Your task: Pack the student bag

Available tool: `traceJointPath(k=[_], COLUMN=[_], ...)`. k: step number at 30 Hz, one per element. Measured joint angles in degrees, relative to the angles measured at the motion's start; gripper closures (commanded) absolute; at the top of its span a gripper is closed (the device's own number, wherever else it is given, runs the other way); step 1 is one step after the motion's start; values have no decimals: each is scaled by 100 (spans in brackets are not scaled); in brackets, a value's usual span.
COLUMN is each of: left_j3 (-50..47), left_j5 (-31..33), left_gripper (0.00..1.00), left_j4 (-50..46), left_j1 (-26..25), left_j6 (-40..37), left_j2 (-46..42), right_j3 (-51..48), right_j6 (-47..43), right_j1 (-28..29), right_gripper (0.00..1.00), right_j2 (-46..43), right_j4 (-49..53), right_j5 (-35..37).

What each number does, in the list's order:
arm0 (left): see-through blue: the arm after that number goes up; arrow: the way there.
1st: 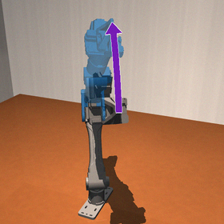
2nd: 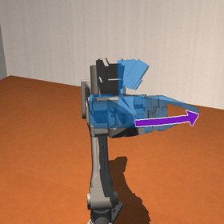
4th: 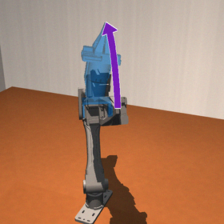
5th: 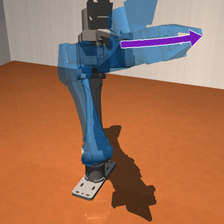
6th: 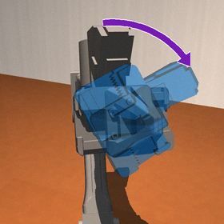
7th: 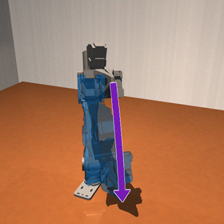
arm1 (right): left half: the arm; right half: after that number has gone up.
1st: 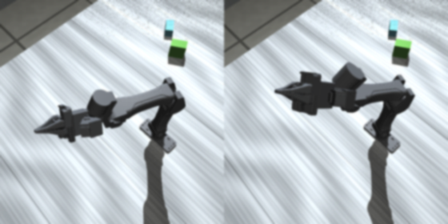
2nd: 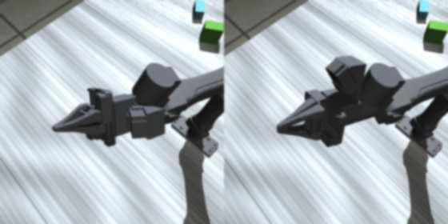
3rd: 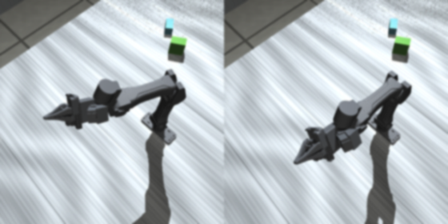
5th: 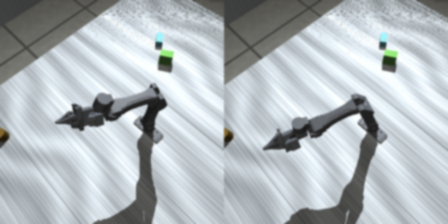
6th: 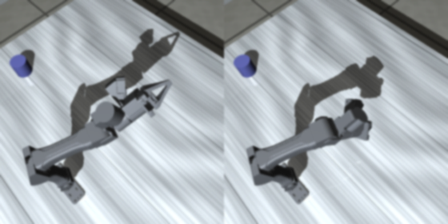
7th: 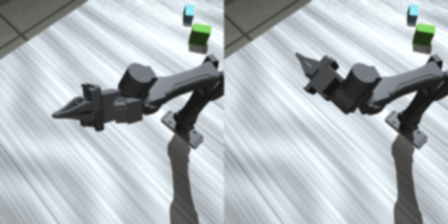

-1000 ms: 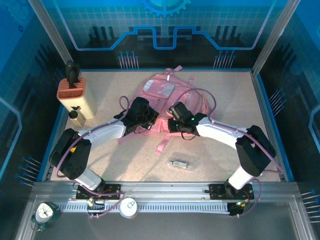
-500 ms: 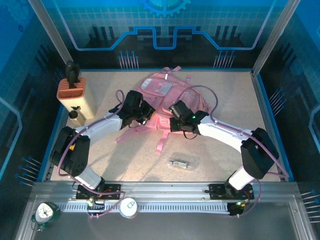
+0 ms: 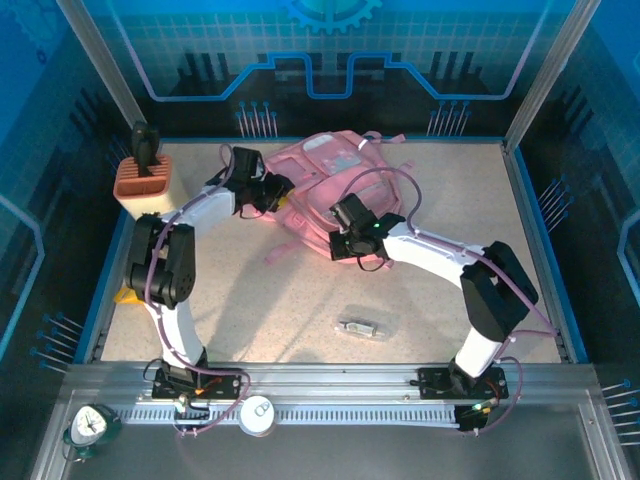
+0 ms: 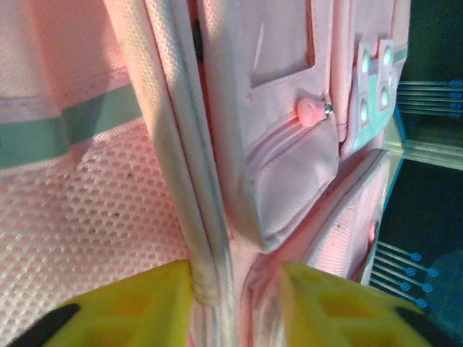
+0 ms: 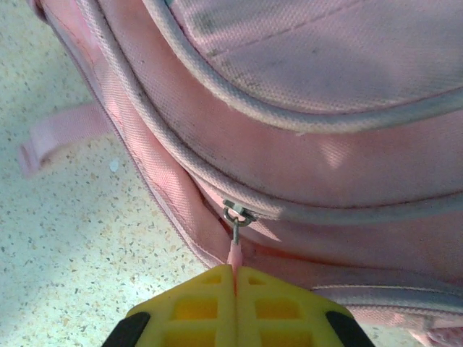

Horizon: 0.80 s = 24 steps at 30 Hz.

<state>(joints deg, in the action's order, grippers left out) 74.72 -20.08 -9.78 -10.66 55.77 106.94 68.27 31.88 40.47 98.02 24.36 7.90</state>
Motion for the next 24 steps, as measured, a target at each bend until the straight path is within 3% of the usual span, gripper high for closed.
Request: traceJointPath(k=[4,7,12,18,24], left_j3=[-1292,-1722,-1832,-1628,-1300], left_j5=[-9,140,492,796,957], left_gripper=[55,56,62,70,72], left_j4=[308,433,758,964,892], left_j1=[-190,-717,-1478,-1631,-1784], left_j6=[407,815,1377,1644,1676], left_j2=[-800,-1056,-1067,-800,-306], right_j3=[0,0,-15,-116,-116], right_j6=[-13,-46,-46,-46,-46], right_j1=[-13,-13,-13,-42,-59], right_gripper=[100,100,100,100,100], right_j2=[63,63,63,61,63], right_j4=[-2,-22,-103,-219,-240], right_j5=[-9,-48,-92,-118,-114])
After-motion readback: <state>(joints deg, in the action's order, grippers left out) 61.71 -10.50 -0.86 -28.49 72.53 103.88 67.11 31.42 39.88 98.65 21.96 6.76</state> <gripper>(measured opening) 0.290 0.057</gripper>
